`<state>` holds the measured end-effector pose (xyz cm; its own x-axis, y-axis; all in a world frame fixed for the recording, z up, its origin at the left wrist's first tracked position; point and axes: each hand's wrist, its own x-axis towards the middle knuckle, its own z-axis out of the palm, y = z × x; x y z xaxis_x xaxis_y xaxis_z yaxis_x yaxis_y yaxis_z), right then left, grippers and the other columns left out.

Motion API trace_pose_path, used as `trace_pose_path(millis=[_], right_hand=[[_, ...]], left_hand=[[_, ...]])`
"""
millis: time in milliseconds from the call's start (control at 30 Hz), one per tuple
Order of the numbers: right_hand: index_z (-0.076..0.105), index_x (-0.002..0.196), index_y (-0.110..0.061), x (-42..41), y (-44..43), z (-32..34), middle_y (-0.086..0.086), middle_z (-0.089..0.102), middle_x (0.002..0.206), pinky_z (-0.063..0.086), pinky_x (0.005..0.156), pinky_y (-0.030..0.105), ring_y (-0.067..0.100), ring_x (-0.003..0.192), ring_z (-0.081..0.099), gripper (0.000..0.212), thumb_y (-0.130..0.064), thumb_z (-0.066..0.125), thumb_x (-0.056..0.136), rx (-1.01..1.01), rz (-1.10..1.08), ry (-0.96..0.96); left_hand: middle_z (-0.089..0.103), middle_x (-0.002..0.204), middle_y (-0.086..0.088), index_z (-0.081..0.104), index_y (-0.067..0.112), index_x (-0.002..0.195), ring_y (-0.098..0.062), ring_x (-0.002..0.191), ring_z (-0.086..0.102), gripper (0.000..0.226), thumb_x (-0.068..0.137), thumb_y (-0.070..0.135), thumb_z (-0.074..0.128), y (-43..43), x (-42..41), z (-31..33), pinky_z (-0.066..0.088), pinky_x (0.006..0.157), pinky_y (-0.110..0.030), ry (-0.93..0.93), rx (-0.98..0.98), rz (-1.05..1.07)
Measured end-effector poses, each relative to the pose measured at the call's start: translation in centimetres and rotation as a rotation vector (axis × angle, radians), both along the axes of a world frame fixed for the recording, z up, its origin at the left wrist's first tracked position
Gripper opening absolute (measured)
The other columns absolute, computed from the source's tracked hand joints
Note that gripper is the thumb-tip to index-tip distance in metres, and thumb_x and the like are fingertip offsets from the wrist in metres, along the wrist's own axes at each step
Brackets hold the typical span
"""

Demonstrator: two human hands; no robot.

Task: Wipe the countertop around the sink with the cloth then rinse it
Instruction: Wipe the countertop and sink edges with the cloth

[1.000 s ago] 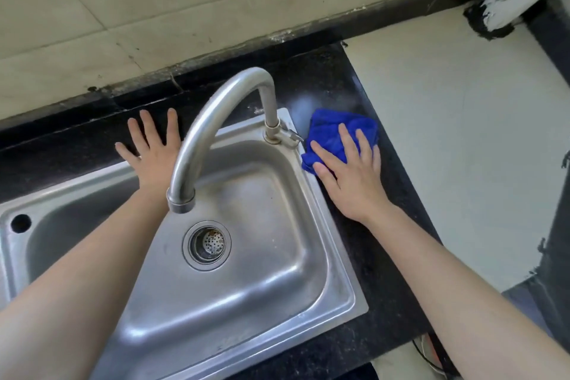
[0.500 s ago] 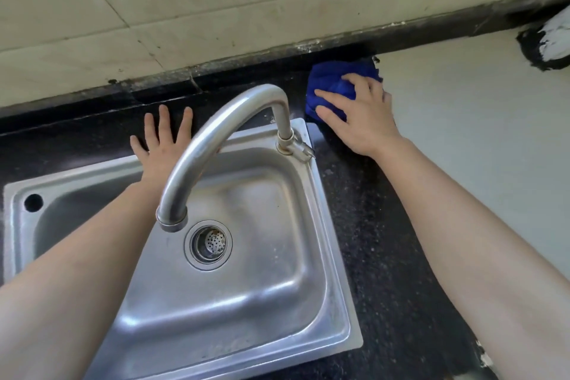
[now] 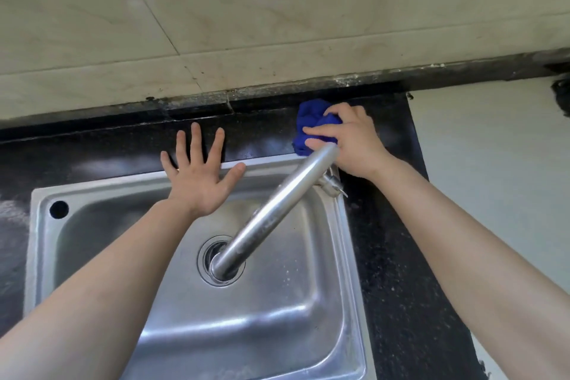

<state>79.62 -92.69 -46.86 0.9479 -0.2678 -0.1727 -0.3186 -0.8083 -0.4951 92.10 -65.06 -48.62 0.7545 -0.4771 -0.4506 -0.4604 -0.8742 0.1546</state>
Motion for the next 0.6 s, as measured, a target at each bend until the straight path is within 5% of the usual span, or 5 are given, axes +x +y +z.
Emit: trace_pose_path(millis=[200, 433, 600], right_hand=[[0.073, 0.118, -0.040, 5.9, 1.4, 0.5, 0.000, 0.052, 0.131, 0.036, 0.098, 0.034, 0.022, 0.107, 0.042, 0.032, -0.053, 0.069, 0.088, 0.036, 0.327, 0.040], [0.071, 0.115, -0.044, -1.5, -6.9, 1.2, -0.003, 0.055, 0.130, 0.036, 0.105, 0.035, 0.025, 0.111, 0.045, 0.039, -0.062, 0.064, 0.080, 0.020, 0.103, 0.014], [0.069, 0.122, -0.042, 1.7, -3.1, 0.4, 0.003, 0.052, 0.128, 0.042, 0.097, 0.043, 0.027, 0.107, 0.043, 0.040, -0.062, 0.059, 0.089, -0.096, 0.286, -0.020]], left_hand=[[-0.021, 0.165, -0.002, -0.006, 0.044, 0.156, -0.028, 0.151, -0.022, 0.090, 0.078, 0.086, 0.010, 0.0, 0.0, -0.1, -0.010, 0.117, -0.061, -0.013, 0.000, 0.012], [-0.026, 0.164, -0.001, -0.013, 0.045, 0.155, -0.028, 0.149, -0.026, 0.085, 0.082, 0.083, 0.009, -0.1, -0.1, 0.3, -0.013, 0.117, -0.060, 0.015, 0.021, 0.002], [-0.029, 0.163, -0.001, -0.016, 0.045, 0.154, -0.027, 0.148, -0.028, 0.084, 0.082, 0.082, 0.007, 0.0, -0.2, 0.3, -0.014, 0.116, -0.059, 0.021, 0.040, -0.004]])
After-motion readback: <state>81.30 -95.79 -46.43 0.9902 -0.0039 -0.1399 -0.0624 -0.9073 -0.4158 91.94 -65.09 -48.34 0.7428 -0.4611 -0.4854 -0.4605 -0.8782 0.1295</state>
